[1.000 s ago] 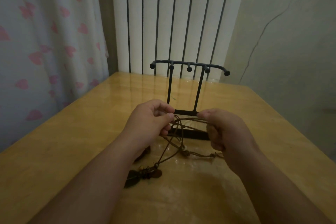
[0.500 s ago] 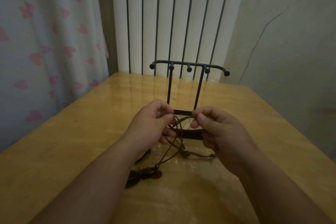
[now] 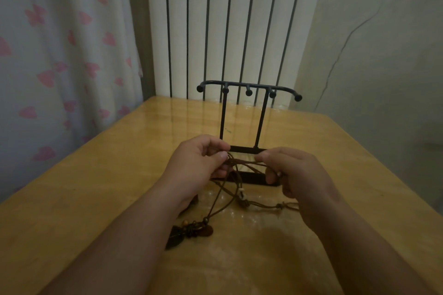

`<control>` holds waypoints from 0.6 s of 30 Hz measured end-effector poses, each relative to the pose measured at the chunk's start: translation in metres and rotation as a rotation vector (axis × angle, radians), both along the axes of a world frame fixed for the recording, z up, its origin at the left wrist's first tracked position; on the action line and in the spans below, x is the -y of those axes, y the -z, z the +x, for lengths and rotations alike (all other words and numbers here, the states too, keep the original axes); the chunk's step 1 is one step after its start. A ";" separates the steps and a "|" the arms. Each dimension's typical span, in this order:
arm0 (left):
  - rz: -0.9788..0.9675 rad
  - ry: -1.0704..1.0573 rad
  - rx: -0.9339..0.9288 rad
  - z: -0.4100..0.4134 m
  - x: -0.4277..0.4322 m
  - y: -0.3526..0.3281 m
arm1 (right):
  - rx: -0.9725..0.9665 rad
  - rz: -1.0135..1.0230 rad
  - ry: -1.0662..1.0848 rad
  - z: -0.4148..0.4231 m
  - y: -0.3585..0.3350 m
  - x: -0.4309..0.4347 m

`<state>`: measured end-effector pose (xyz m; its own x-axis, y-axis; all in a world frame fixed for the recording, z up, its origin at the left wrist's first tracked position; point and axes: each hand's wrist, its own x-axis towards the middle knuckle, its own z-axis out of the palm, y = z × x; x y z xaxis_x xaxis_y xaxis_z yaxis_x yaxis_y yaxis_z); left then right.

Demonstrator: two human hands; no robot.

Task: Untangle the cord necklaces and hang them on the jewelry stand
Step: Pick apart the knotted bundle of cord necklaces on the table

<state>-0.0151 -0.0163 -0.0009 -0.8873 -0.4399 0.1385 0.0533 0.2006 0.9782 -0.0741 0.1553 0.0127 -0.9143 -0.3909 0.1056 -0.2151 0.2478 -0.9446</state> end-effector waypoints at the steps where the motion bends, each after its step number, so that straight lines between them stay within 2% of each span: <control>1: -0.022 0.000 0.000 0.000 -0.001 0.000 | -0.082 0.077 0.013 0.001 0.001 0.000; 5: -0.101 0.001 0.020 0.001 -0.004 0.000 | -0.315 0.376 0.047 0.004 0.005 0.004; 8: -0.117 0.019 0.031 0.001 -0.004 0.000 | -0.474 0.501 0.090 0.009 0.003 0.009; 15: -0.103 0.065 0.027 0.003 -0.005 -0.001 | -0.565 0.603 0.018 0.011 0.006 0.016; 18: -0.112 0.049 0.036 0.002 -0.005 -0.001 | -0.492 0.465 0.041 0.006 0.009 0.013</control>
<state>-0.0129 -0.0109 0.0004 -0.9127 -0.3795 0.1517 0.0305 0.3070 0.9512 -0.0679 0.1419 0.0039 -0.8179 -0.4625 0.3423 -0.5744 0.6220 -0.5321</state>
